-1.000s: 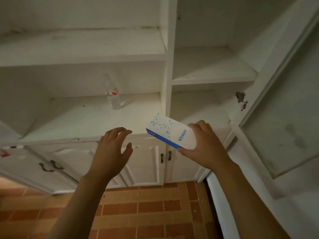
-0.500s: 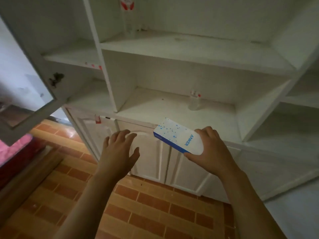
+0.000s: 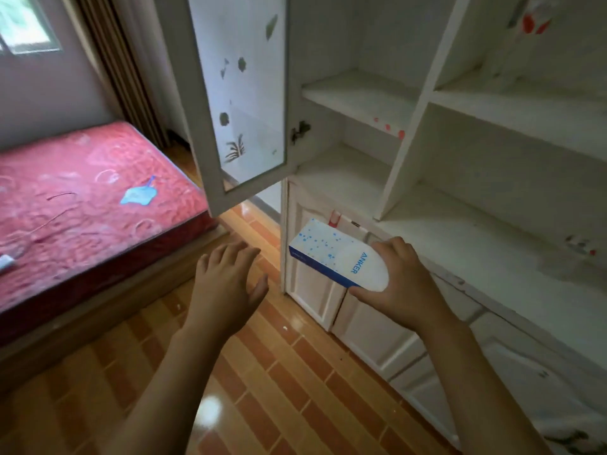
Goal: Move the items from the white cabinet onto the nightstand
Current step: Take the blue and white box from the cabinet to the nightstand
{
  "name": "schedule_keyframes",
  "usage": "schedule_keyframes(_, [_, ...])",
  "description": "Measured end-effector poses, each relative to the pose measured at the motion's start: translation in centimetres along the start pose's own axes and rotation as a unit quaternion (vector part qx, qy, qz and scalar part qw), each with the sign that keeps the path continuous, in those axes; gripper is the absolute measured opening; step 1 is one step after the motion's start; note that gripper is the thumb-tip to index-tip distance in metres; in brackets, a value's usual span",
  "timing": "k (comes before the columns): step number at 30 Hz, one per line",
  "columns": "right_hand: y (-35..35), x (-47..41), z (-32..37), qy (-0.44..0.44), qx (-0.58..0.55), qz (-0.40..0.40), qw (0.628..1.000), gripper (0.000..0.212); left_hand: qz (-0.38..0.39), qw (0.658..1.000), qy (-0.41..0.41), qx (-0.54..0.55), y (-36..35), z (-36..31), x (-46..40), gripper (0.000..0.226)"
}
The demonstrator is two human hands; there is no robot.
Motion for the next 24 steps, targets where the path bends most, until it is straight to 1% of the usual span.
schedule_keyframes(5, [-6.0,-5.9,7.4,0.091,-0.03,0.051,0.994,0.081,-0.032,0.994,0.102,-0.018,1.8,9.8,1.5,0.055])
schedule_keyframes(8, [-10.4,-9.1,11.6,0.138,-0.059,0.085,0.985,0.078,-0.041,0.985,0.157,-0.054,2.4,14.8,2.5,0.054])
schedule_keyframes(11, [-14.9,-12.2,15.5,0.201,-0.072,0.109,0.971,0.081,-0.044,0.973,0.206,-0.092,2.9,19.4,2.8,0.054])
schedule_keyframes(14, [-18.5,-15.3,19.3,0.259,-0.084,0.14,0.952,0.08,-0.052,0.958,0.256,-0.121,4.1,23.1,3.0,0.05])
schedule_keyframes(17, [-21.3,-17.7,23.2,0.299,-0.117,0.166,0.932,0.077,-0.06,0.94,0.297,-0.158,5.7,25.8,3.2,0.053])
schedule_keyframes(20, [-24.2,-18.9,27.9,0.351,-0.147,0.189,0.905,0.075,-0.075,0.917,0.346,-0.182,7.2,28.3,4.1,0.055])
schedule_keyframes(24, [-27.6,-19.0,34.3,0.424,-0.159,0.213,0.866,0.076,-0.104,0.882,0.409,-0.209,9.8,30.0,7.5,0.051])
Point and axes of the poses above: each hand's wrist, its own x-axis away from the middle knuckle, its own y-axis out of the back of the hand, z = x × y, the point moved 10 cm from there along -x, towards the middle knuckle, and after that the axes turned 10 degrees about -z, right-handed, at the moved point
